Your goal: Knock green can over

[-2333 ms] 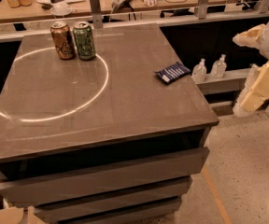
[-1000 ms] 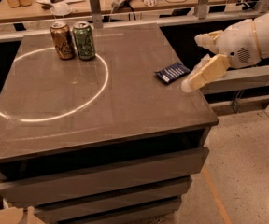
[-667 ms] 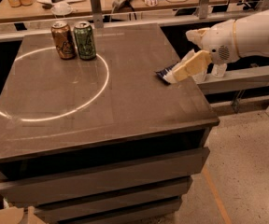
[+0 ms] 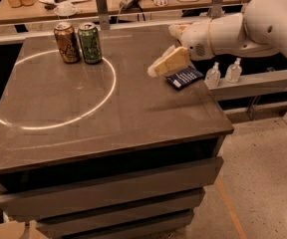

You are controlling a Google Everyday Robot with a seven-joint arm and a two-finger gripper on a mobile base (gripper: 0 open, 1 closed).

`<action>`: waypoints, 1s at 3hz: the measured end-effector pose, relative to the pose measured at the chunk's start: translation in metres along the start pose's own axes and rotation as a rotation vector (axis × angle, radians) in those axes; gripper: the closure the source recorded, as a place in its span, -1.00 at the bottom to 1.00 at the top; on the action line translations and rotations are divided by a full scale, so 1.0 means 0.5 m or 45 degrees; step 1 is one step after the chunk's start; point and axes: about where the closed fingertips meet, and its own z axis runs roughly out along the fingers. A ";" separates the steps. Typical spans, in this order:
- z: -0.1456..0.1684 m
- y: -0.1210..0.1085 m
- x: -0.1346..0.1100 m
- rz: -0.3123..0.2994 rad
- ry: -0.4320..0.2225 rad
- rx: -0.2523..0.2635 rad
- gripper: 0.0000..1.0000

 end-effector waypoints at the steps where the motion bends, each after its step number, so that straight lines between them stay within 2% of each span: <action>1: 0.101 -0.028 -0.019 -0.047 -0.063 -0.062 -1.00; 2: 0.189 -0.055 -0.038 -0.052 -0.115 -0.083 -1.00; 3: 0.257 -0.074 -0.046 0.007 -0.162 -0.081 -1.00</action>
Offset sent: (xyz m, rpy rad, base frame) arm 0.1041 0.1151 -0.0223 0.1199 -0.0592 0.0932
